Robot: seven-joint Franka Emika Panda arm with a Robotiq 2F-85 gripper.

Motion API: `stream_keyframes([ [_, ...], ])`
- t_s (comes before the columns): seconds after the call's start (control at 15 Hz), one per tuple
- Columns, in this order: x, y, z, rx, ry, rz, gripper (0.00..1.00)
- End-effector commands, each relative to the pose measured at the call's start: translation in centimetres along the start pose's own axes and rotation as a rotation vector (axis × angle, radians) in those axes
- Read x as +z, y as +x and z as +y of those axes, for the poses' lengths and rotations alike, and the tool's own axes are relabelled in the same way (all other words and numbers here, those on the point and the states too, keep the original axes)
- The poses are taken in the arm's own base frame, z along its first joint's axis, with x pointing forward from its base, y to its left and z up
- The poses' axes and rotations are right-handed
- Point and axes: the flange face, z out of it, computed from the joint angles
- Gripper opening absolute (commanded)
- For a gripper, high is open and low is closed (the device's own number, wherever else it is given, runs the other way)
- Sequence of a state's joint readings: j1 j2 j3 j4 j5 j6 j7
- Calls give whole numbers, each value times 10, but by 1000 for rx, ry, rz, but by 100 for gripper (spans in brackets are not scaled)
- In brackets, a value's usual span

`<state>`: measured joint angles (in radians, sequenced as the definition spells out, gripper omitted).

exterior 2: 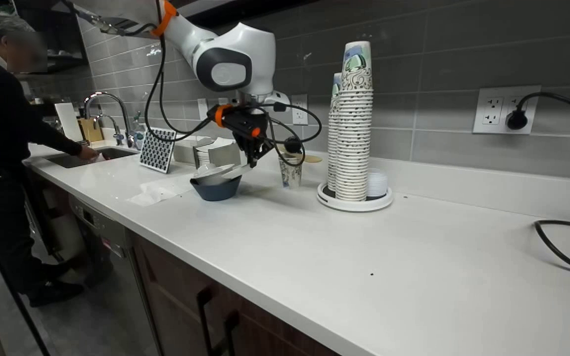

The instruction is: Put the white plate in the blue bowl.

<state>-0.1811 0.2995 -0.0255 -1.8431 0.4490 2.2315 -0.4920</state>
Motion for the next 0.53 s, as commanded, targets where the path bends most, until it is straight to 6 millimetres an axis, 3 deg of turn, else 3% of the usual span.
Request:
stream_keyframes([
  [0.0,-2,-1,-22,-44,-65,-2,2],
  [0.47,10,-3,-52,-145,-138,-15,2],
])
